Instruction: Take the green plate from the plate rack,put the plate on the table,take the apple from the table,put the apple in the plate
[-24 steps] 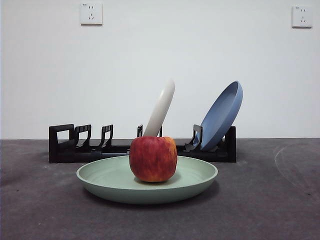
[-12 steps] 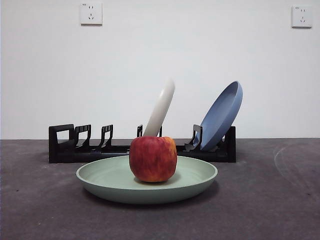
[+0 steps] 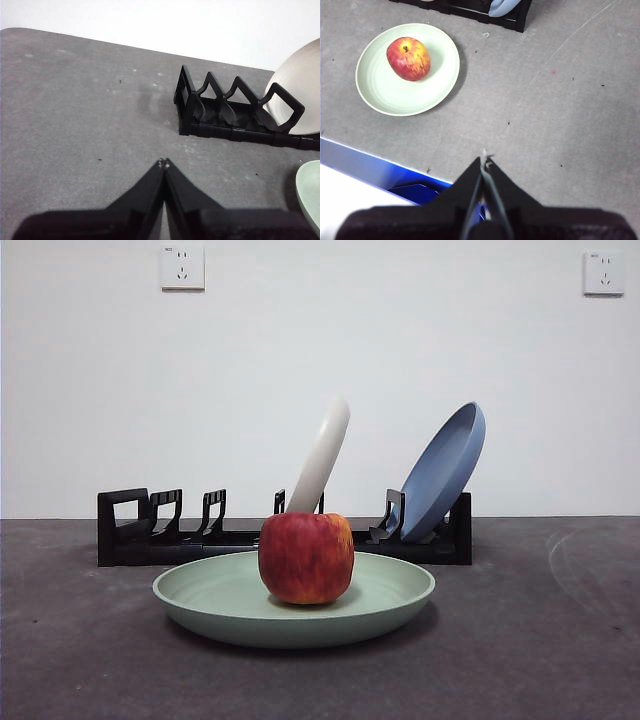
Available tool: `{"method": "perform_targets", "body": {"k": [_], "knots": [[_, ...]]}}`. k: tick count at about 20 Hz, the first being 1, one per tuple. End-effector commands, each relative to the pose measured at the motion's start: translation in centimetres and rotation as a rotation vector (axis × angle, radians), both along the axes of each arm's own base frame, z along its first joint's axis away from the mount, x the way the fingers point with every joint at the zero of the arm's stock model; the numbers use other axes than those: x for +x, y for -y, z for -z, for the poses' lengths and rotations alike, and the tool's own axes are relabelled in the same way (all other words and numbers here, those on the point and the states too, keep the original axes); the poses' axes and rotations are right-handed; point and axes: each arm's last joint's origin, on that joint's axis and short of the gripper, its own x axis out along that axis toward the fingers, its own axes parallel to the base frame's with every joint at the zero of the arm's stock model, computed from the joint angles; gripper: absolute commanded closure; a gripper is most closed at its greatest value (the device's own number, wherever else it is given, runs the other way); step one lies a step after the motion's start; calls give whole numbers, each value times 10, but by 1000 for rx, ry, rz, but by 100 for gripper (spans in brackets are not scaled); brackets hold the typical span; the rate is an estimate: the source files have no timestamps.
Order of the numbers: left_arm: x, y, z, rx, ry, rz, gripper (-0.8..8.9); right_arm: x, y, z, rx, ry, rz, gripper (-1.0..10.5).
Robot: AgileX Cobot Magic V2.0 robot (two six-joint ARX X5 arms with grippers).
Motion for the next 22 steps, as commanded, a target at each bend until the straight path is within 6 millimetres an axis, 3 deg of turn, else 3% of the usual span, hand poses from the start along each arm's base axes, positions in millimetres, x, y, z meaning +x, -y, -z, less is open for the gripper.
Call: {"method": "perform_targets", "body": {"k": [1, 15, 20, 22], "knots": [[1, 0, 2, 2, 5, -3, 817, 0, 0, 3, -10, -11, 7, 946], [1, 0, 2, 2, -6, -3, 817, 1, 0, 3, -11, -10, 6, 946], [1, 0, 2, 2, -6, -3, 817, 2, 1, 2, -55, 31, 32, 946], [1, 0, 2, 2, -6, -3, 817, 10, 1, -1, -81, 126, 96, 946]]}}
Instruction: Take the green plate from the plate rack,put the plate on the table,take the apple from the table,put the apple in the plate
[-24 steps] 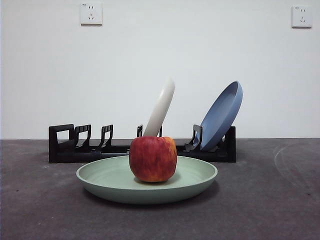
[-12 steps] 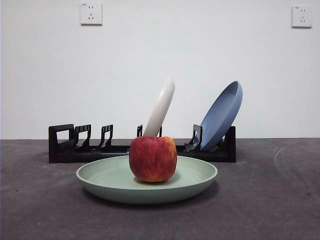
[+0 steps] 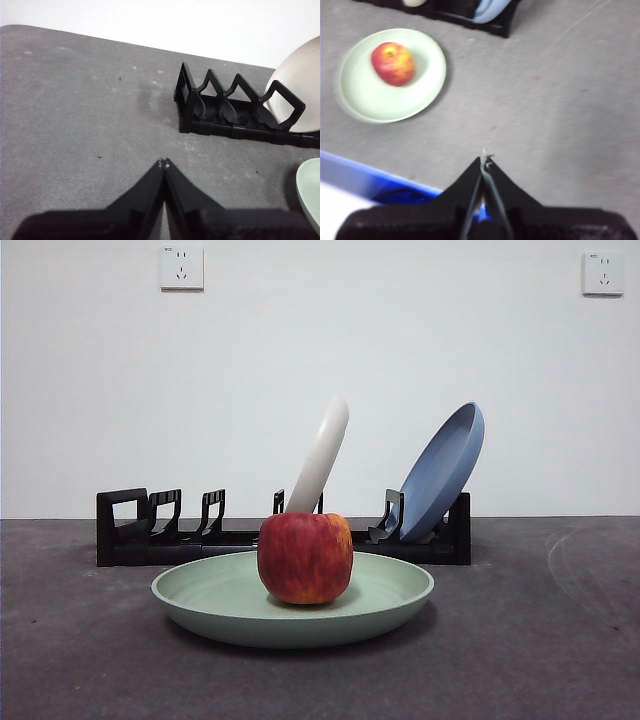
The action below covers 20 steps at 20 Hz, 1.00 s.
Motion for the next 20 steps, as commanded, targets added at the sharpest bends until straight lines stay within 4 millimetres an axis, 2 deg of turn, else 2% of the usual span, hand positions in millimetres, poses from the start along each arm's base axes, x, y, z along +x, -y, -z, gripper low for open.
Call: {"method": "perform_targets", "body": {"k": [1, 3, 5, 7, 10, 12, 15, 20], "knots": [[1, 0, 2, 3, 3, -2, 817, 12, -1, -1, -28, 122, 62, 946], [1, 0, 2, 3, 3, -2, 817, 27, 0, 1, -12, 236, 114, 946], [1, 0, 2, 3, 2, -2, 817, 42, 7, 11, 17, 334, 217, 946], [1, 0, 2, 2, 0, -2, 817, 56, 17, 32, 49, 403, 299, 946], [1, 0, 2, 2, -1, -2, 817, 67, 34, 76, 88, 447, 275, 946], [1, 0, 2, 3, 0, -2, 817, 71, 43, 108, 121, 481, 247, 946], [1, 0, 2, 2, -2, -2, 817, 63, 52, 152, 116, 561, 277, 946], [1, 0, 2, 2, -2, -2, 817, 54, 54, 188, 89, 641, 278, 946]]}}
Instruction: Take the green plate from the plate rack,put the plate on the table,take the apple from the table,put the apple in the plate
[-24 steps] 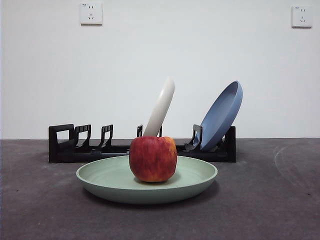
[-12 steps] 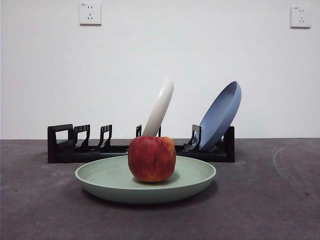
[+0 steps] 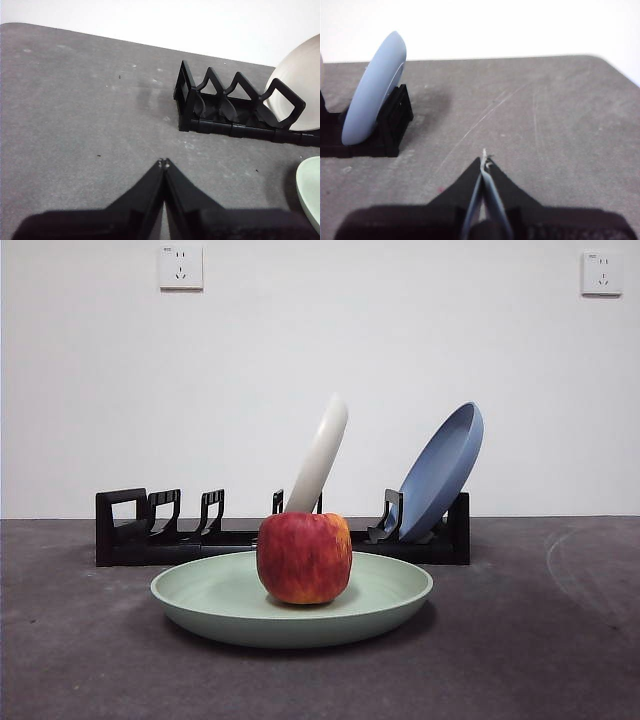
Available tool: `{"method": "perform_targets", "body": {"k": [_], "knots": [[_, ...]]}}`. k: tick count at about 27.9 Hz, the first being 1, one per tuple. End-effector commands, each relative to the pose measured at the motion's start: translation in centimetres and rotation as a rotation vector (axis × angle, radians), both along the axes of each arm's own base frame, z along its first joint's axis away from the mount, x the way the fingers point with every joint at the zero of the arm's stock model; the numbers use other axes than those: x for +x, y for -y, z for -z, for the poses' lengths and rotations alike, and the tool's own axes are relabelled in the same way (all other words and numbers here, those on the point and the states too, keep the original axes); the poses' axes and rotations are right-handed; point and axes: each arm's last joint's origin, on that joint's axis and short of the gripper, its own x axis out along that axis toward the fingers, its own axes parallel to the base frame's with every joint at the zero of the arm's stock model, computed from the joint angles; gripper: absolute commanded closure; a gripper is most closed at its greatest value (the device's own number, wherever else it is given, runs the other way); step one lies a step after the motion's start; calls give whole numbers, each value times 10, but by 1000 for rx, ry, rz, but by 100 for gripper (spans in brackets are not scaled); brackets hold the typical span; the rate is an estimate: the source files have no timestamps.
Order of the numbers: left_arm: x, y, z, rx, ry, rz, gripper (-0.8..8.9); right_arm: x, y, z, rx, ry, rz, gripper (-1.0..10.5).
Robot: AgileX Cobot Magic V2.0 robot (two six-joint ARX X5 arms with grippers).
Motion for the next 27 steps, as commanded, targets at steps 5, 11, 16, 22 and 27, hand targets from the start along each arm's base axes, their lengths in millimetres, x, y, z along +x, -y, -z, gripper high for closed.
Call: {"method": "perform_targets", "body": {"k": [5, 11, 16, 22, 27], "knots": [[1, 0, 2, 2, 4, -2, 817, -8, 0, 34, -44, 58, -1, 946], [1, 0, 2, 2, 4, -2, 817, -11, -1, 46, -45, 50, 1, 946], [1, 0, 2, 2, 4, -2, 817, -15, -1, 53, -40, -12, 5, 946], [1, 0, 2, 2, 5, -2, 817, -21, -2, 56, -40, -30, 1, 946], [1, 0, 2, 2, 5, -2, 817, -22, -2, 54, -37, -11, 3, 946]]}}
